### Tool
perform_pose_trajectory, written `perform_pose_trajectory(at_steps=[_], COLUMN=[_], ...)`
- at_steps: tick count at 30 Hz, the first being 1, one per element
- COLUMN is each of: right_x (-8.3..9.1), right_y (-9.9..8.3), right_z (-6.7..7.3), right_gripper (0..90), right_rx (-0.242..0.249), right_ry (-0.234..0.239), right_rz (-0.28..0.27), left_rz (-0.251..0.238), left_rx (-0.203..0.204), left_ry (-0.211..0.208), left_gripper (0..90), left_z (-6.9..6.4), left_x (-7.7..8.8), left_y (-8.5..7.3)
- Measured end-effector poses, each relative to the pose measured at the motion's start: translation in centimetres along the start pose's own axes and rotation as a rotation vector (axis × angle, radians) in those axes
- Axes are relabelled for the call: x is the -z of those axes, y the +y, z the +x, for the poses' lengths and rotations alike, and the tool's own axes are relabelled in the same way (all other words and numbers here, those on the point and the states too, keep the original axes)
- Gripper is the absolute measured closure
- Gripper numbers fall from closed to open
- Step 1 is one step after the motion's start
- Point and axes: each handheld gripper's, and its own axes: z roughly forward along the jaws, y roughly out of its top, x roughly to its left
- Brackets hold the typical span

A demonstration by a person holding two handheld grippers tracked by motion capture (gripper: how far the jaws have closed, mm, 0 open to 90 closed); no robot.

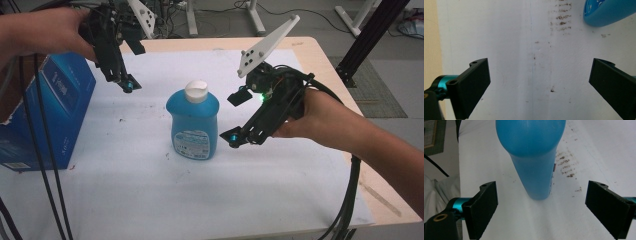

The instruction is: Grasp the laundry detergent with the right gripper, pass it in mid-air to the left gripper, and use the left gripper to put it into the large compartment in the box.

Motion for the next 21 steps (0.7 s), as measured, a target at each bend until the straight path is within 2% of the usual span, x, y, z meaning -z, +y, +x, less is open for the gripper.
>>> perform_pose_trajectory(at_steps=[21], right_x=[-2.2], right_y=[-0.8], right_z=[-0.1], right_gripper=[10.4], right_rx=[-0.022], right_ry=[0.019], right_rz=[-0.056], left_rz=[-0.006], left_rx=[0.002], left_ry=[0.0], left_gripper=[3.5], left_z=[0.0], left_x=[0.0], left_y=[-0.1])
